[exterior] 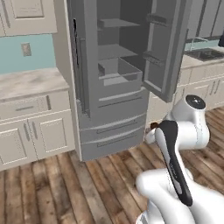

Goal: Place the sweet potato and lemon inside the fridge drawer. Close the drawer after placing the vegetables.

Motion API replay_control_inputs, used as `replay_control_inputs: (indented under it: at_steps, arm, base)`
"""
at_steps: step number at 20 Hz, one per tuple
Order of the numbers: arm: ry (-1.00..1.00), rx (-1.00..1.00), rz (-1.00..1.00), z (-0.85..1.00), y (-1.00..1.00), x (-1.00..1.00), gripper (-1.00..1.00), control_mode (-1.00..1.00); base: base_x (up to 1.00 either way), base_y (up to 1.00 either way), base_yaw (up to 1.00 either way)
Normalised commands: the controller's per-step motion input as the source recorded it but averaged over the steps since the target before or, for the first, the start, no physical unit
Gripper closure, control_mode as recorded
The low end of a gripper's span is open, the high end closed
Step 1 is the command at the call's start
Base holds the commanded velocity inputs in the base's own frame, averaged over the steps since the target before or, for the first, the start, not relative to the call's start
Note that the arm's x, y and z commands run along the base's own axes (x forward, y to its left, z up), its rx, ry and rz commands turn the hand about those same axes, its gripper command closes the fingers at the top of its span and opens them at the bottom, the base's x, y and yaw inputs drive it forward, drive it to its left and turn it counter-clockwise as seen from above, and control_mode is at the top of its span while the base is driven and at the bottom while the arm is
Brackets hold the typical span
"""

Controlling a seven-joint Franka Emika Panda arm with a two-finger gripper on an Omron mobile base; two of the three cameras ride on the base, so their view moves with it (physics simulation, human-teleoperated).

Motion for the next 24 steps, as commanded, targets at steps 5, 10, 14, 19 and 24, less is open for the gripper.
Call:
replay_control_inputs:
  at_steps: [5, 10, 14, 19, 24]
  arm:
    - [0.0, 0.0, 0.0, 0.0, 0.0, 0.0, 1.0, 1.0]
    - [0.0, 0.0, 0.0, 0.0, 0.0, 0.0, 1.0, 1.0]
    - [0.0, 0.0, 0.0, 0.0, 0.0, 0.0, 1.0, 1.0]
    - [0.0, 0.0, 0.0, 0.0, 0.0, 0.0, 1.0, 1.0]
    - [0.0, 0.0, 0.0, 0.0, 0.0, 0.0, 1.0, 1.0]
  base:
    - [0.93, -0.48, 0.19]
    - [0.82, -0.49, 0.19]
    - [0.74, -0.44, 0.18]
    - [0.67, -0.38, 0.2]
    - [0.57, -0.37, 0.23]
